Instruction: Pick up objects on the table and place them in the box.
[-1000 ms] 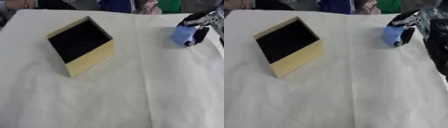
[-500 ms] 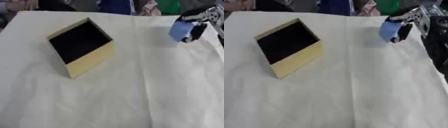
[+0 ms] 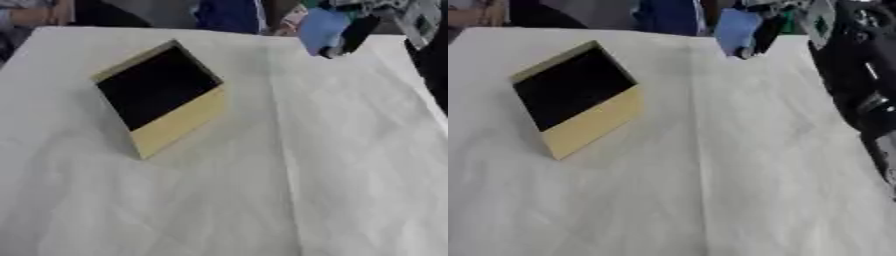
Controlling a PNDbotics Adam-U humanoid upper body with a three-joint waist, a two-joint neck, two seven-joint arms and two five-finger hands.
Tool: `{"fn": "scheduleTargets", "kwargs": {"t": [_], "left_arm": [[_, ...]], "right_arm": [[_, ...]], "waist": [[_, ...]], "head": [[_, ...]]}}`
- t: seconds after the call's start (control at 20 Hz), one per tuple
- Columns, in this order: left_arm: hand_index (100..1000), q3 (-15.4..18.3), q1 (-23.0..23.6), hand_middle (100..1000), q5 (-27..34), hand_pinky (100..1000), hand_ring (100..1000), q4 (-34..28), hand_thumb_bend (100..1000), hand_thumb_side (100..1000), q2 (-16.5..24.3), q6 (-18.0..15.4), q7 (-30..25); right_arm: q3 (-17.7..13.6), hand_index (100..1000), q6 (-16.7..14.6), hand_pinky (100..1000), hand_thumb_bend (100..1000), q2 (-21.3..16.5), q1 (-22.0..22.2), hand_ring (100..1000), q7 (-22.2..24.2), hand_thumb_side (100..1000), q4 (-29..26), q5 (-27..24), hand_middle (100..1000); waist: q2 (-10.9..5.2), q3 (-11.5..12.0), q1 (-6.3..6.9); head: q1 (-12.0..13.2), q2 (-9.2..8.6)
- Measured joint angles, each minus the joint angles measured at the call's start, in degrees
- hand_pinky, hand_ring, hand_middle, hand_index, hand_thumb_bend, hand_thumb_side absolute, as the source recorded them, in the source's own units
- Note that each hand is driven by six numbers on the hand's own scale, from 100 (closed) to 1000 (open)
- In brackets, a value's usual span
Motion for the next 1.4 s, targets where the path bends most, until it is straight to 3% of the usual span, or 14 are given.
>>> {"fn": "scheduleTargets", "kwargs": {"t": [0.05, 0.1, 0.15, 0.6, 0.9, 1.4], "left_arm": [[872, 0.0, 0.0, 614, 0.1, 666, 600, 0.0, 100, 891, 0.0, 0.0, -0.1], [872, 0.0, -0.1, 614, 0.1, 666, 601, 0.0, 100, 890, 0.0, 0.0, -0.1], [872, 0.0, -0.3, 614, 0.2, 666, 601, 0.0, 100, 890, 0.0, 0.0, -0.2], [872, -0.5, -1.0, 614, 0.9, 665, 602, 0.0, 100, 889, -0.3, 0.0, -0.9], [873, -0.8, -1.5, 615, 1.5, 665, 602, 0.0, 100, 889, -0.6, 0.0, -1.4], [873, -1.1, -2.4, 614, 2.1, 664, 603, 0.0, 100, 892, -1.3, 0.1, -2.0]], "right_arm": [[0.2, 836, 0.2, 813, 100, 0.8, -0.3, 827, 0.4, 234, -0.6, -0.5, 726], [0.4, 837, 0.3, 813, 100, 1.6, -0.5, 828, 0.8, 319, -1.1, -0.9, 726], [0.6, 838, 0.5, 813, 100, 2.6, -0.8, 828, 1.1, 242, -1.5, -1.2, 726], [1.4, 852, 2.7, 816, 100, 11.3, -2.7, 837, 3.1, 304, -2.1, -2.0, 727], [0.1, 857, 5.8, 813, 100, 16.4, -2.8, 836, 0.4, 364, -0.9, -1.1, 718], [-1.8, 859, 9.3, 815, 100, 21.8, -2.8, 838, -4.6, 370, -0.2, 1.9, 716]], "waist": [[-0.1, 0.0, -0.01], [-0.2, 0.1, -0.01], [-0.29, 0.2, -0.01], [-0.62, 1.5, -0.21], [-0.62, 2.6, -0.32], [-0.54, 3.7, -0.52]], "head": [[-0.2, 0.16], [-0.4, 0.37], [-0.7, 0.44], [-2.7, 0.49], [-3.8, 0.47], [-4.7, 0.35]]}}
